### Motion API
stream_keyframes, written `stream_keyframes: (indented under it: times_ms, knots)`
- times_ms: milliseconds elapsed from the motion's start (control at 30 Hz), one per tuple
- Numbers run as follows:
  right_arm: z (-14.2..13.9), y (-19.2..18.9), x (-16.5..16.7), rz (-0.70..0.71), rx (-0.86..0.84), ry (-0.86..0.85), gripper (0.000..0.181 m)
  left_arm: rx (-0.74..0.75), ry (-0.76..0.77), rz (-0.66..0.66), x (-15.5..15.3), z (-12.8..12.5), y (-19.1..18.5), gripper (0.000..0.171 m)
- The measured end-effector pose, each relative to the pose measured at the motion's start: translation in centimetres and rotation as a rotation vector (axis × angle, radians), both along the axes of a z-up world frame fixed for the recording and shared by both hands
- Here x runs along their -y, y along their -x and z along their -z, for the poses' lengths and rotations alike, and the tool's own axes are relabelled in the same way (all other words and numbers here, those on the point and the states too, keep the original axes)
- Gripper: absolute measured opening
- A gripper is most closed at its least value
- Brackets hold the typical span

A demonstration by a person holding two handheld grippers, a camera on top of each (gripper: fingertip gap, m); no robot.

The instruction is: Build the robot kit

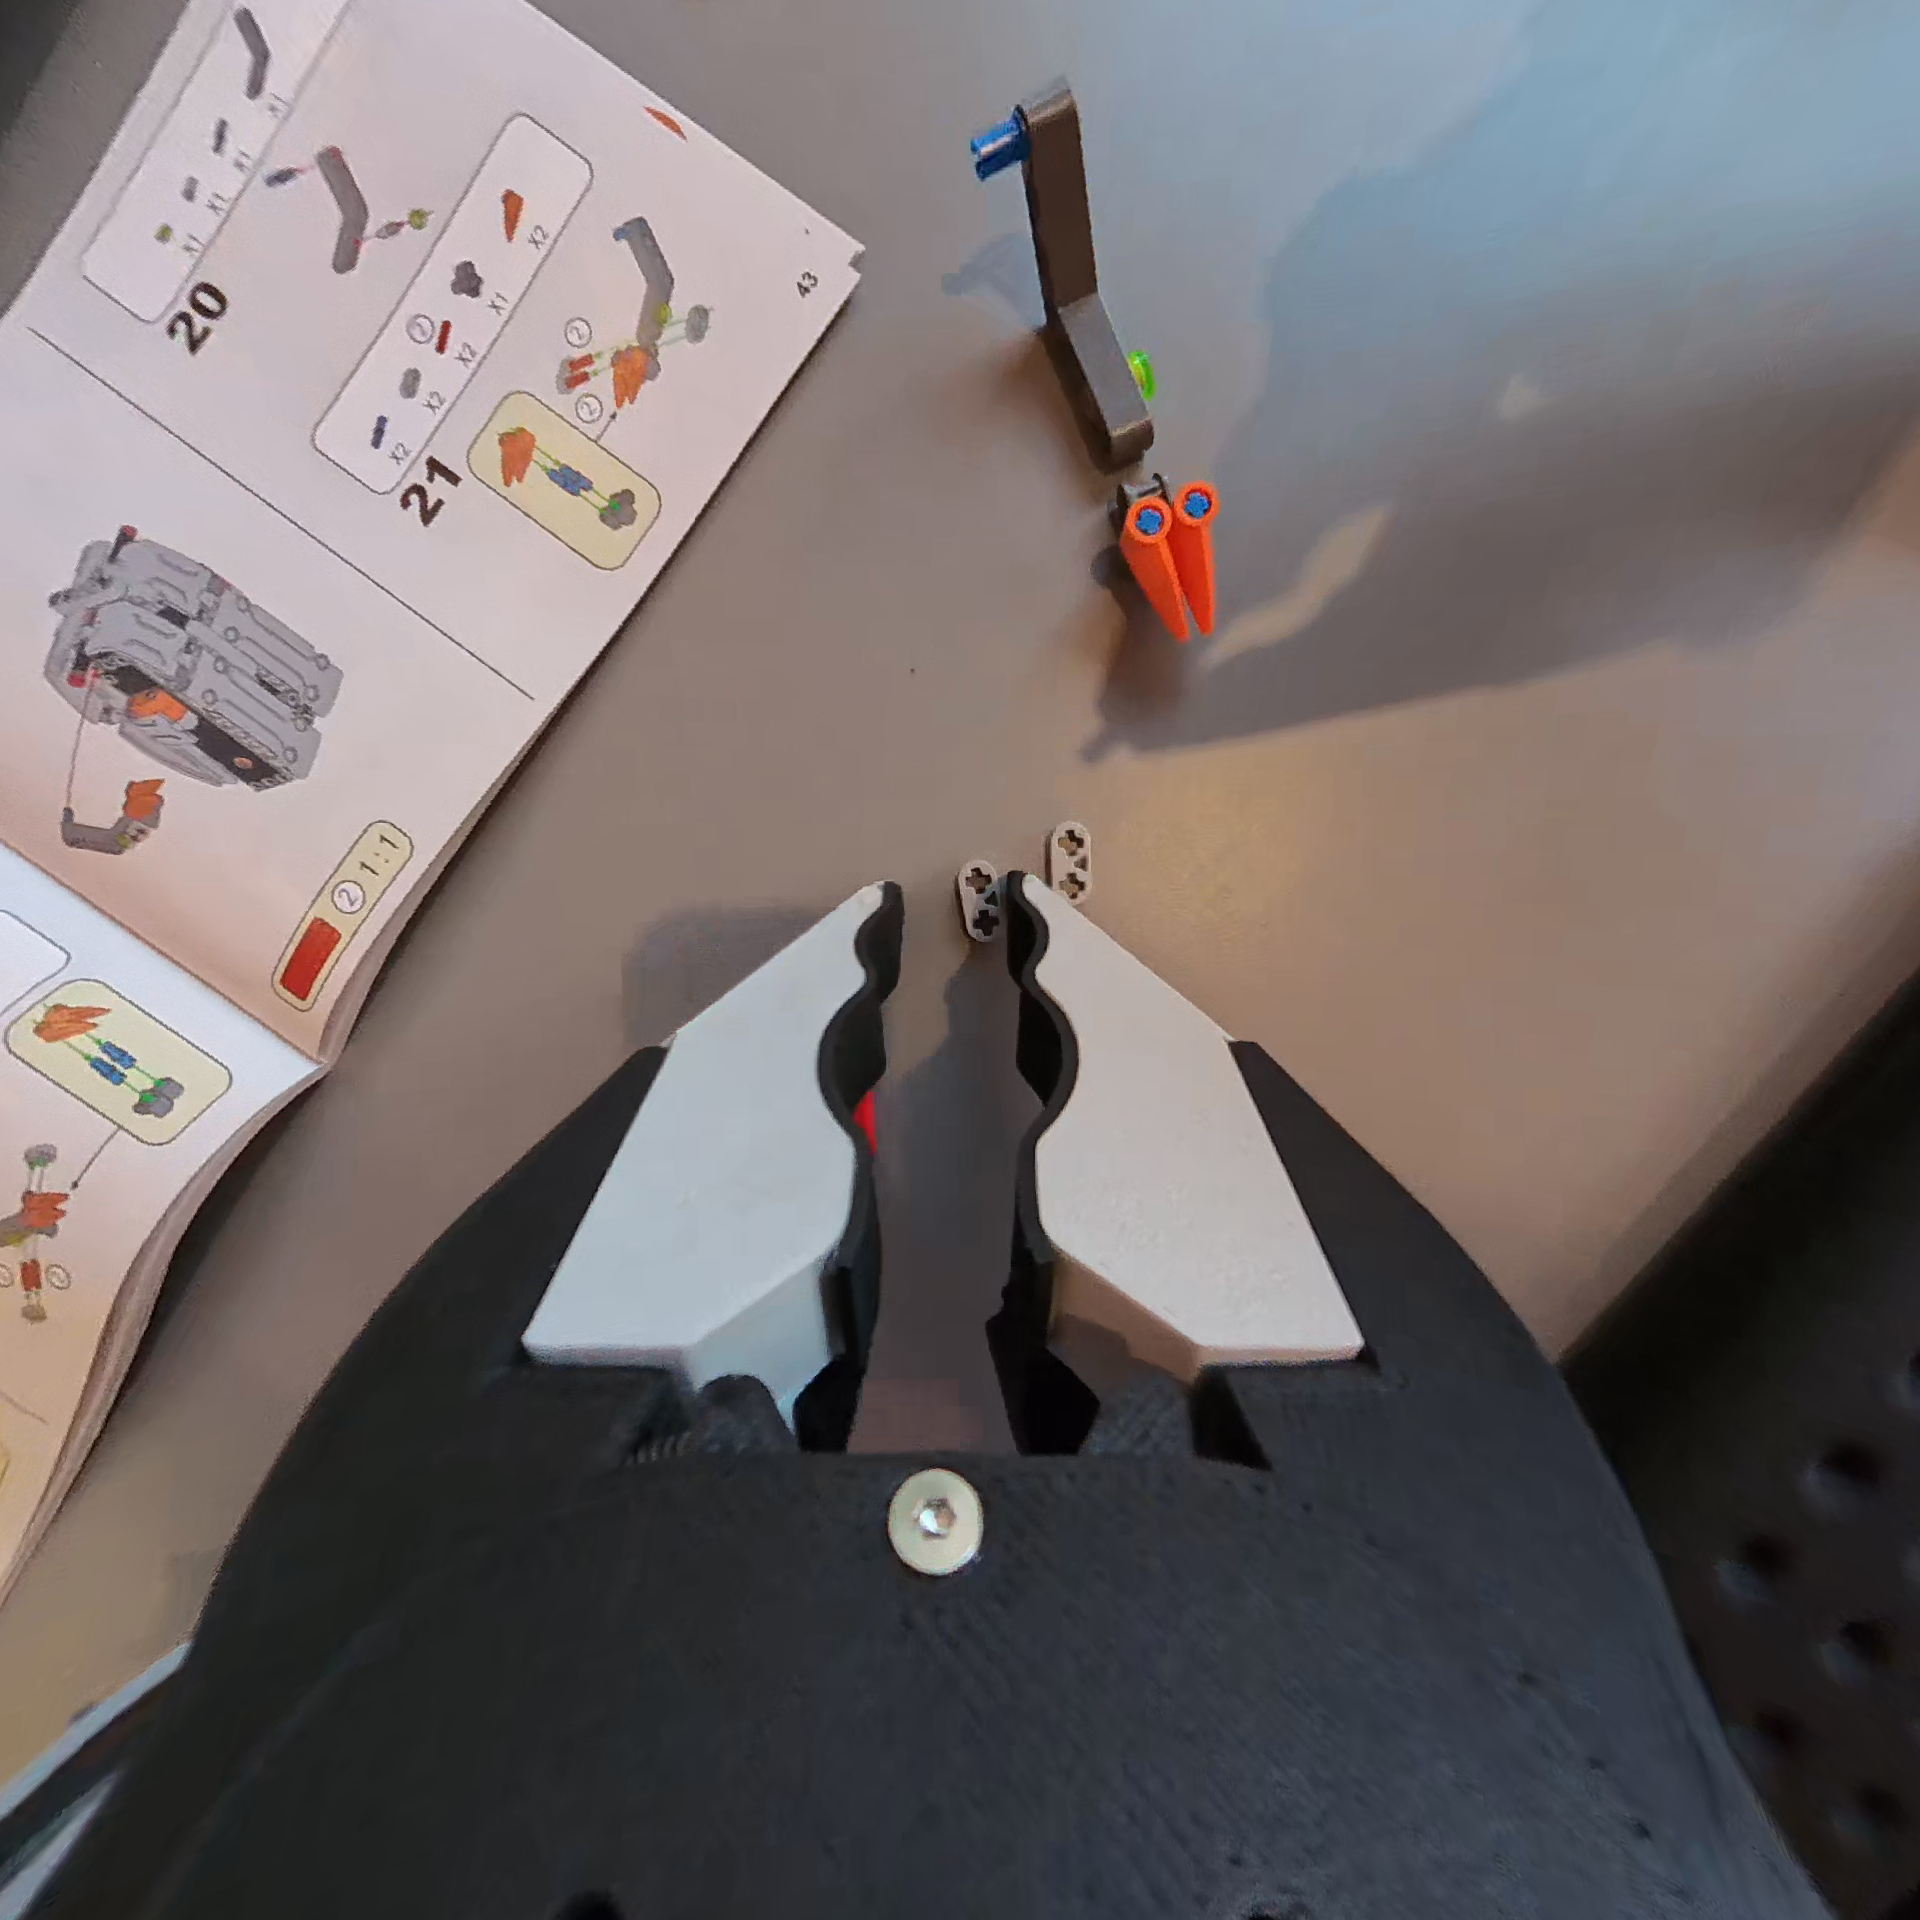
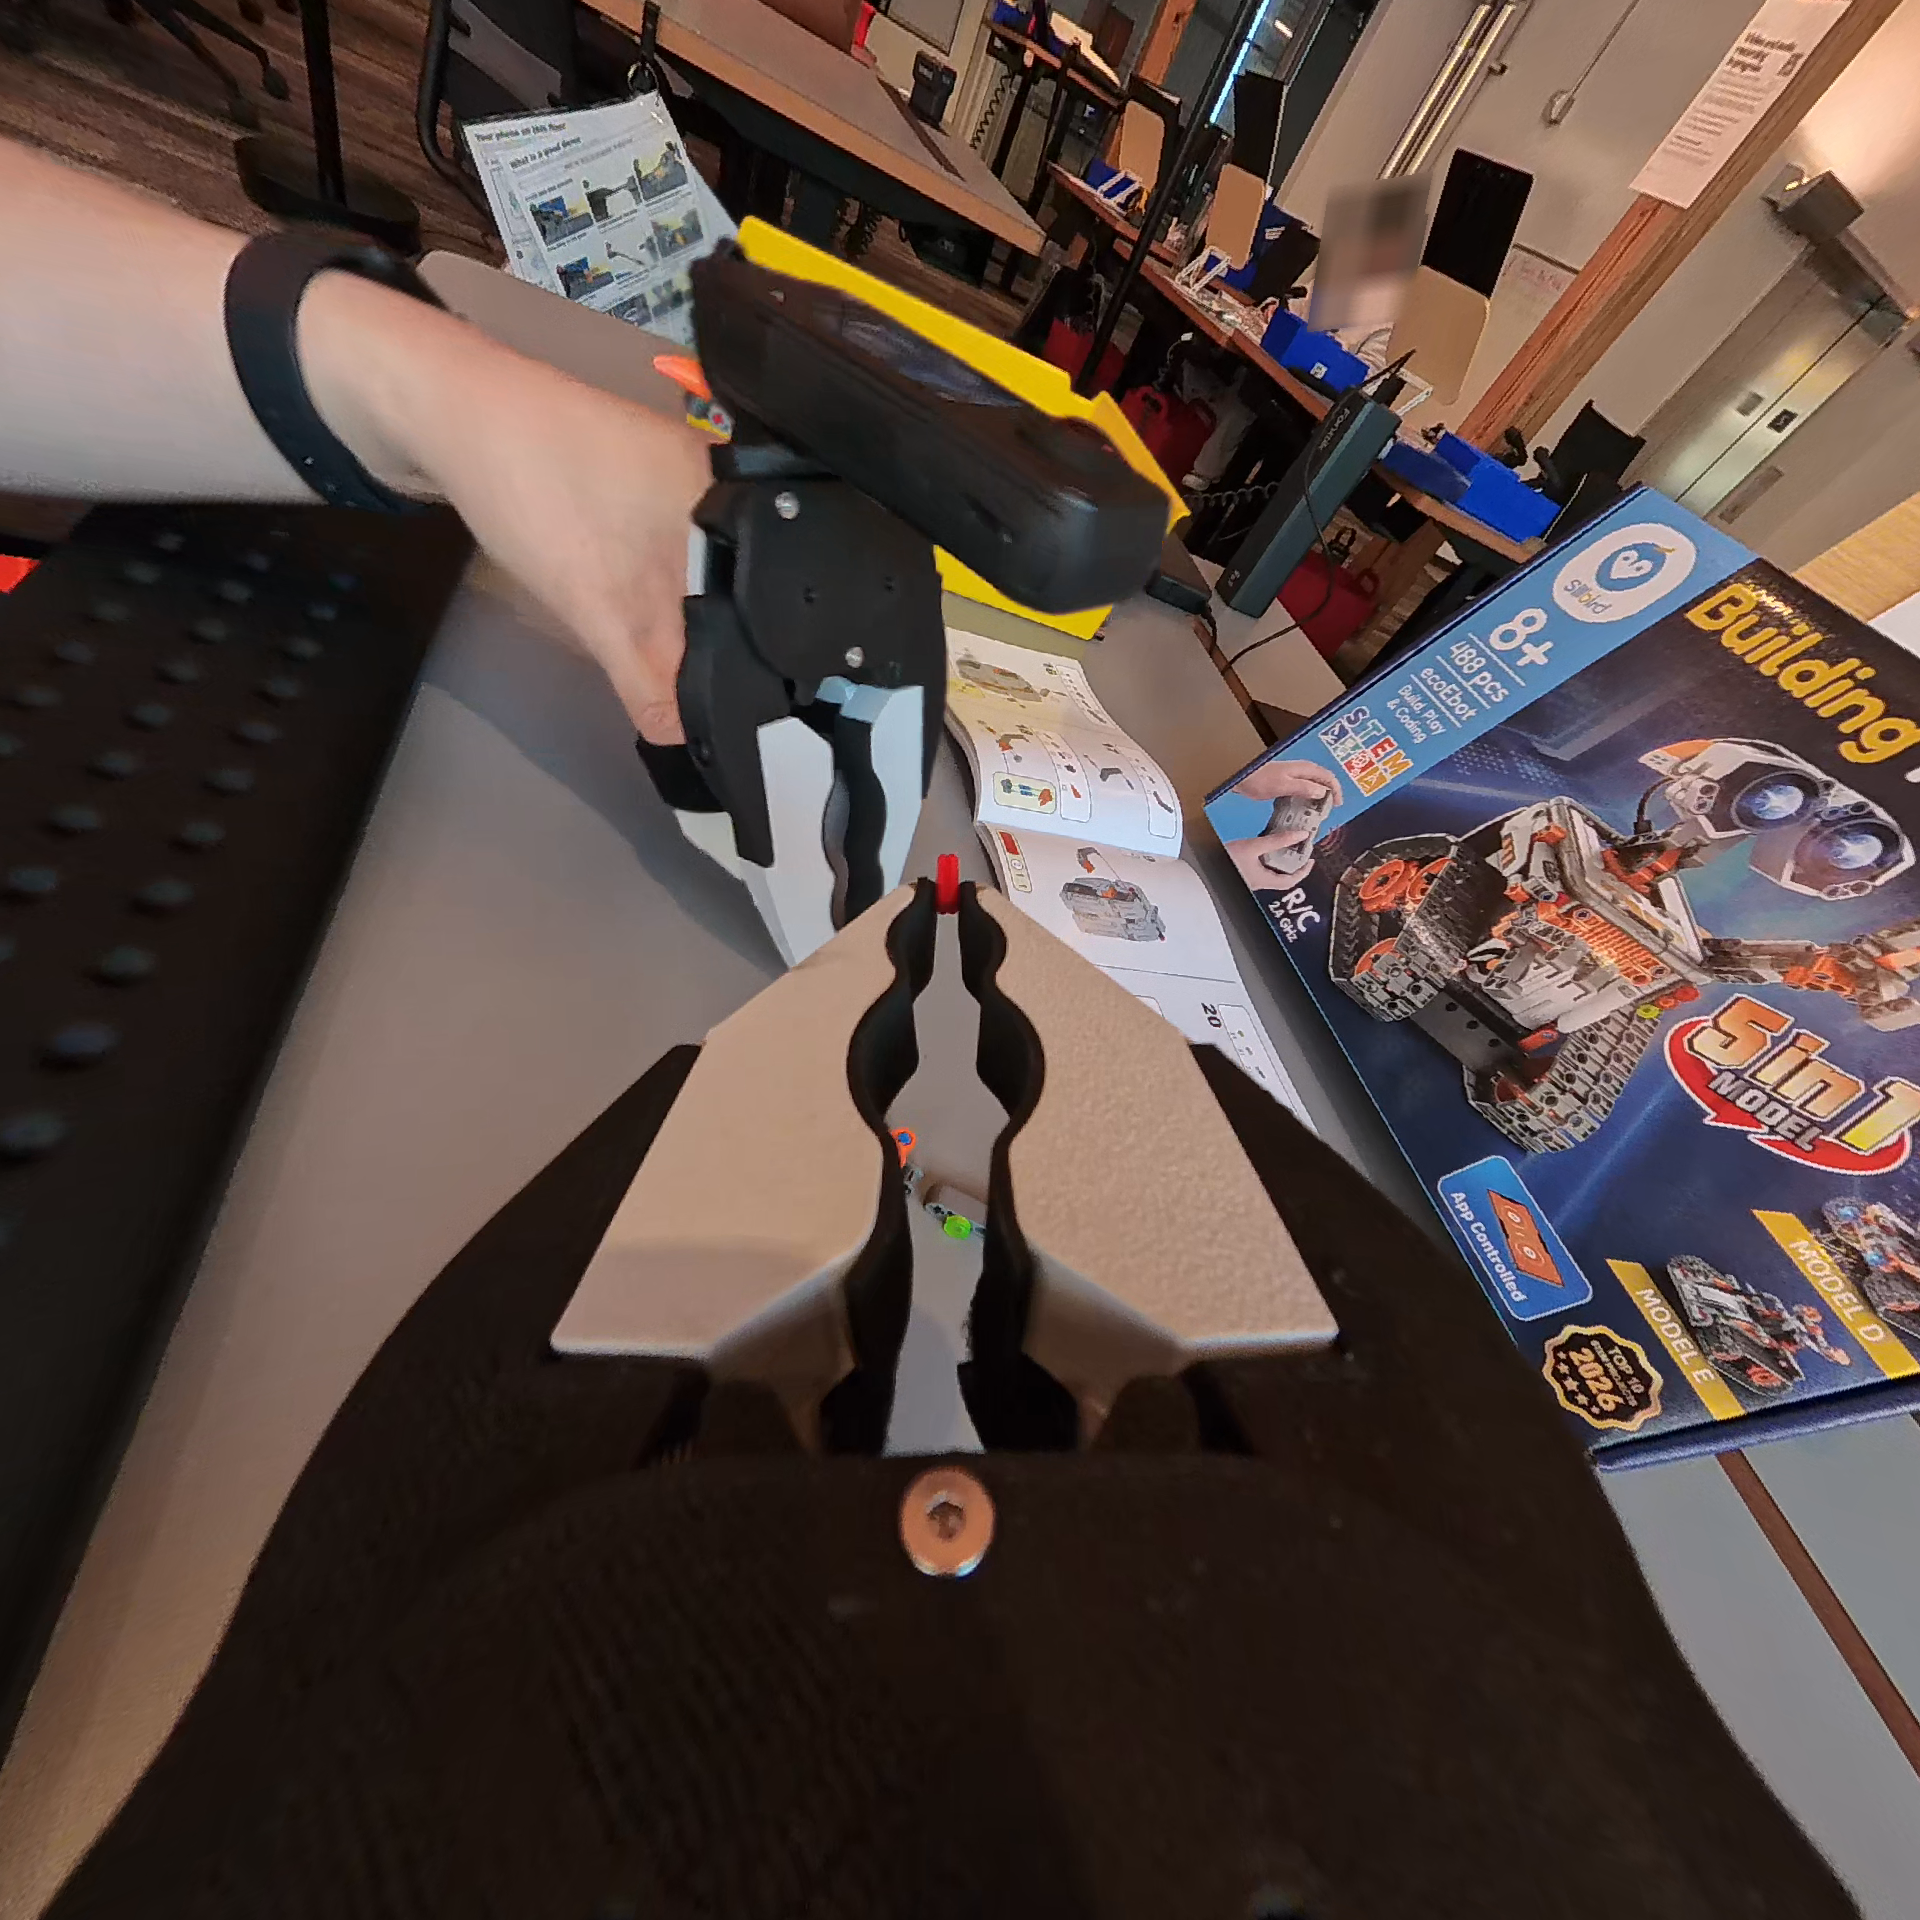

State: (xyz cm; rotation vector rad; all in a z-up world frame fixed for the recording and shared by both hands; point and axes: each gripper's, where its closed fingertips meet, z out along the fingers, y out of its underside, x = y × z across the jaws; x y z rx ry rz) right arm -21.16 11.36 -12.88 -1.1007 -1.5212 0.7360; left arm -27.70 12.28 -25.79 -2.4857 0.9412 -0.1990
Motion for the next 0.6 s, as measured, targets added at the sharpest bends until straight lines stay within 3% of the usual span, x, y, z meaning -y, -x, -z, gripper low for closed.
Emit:
stream_keyframes:
  times_ms: [100,300,600]
  knots:
    - [0.21,0.09,0.13,-0.005,0.013,-0.003,0.003,-0.103,0.121,0.034,0.06,0.16,0.77,0.01]
    - [0.16,0.05,0.21,-0.006,0.016,-0.011,0.003,-0.234,0.275,0.063,0.06,0.2,1.14,0.014]
    - [-0.05,-0.13,0.32,-0.009,0.012,-0.015,0.003,-0.262,0.292,0.119,0.17,0.05,0.74,0.012]
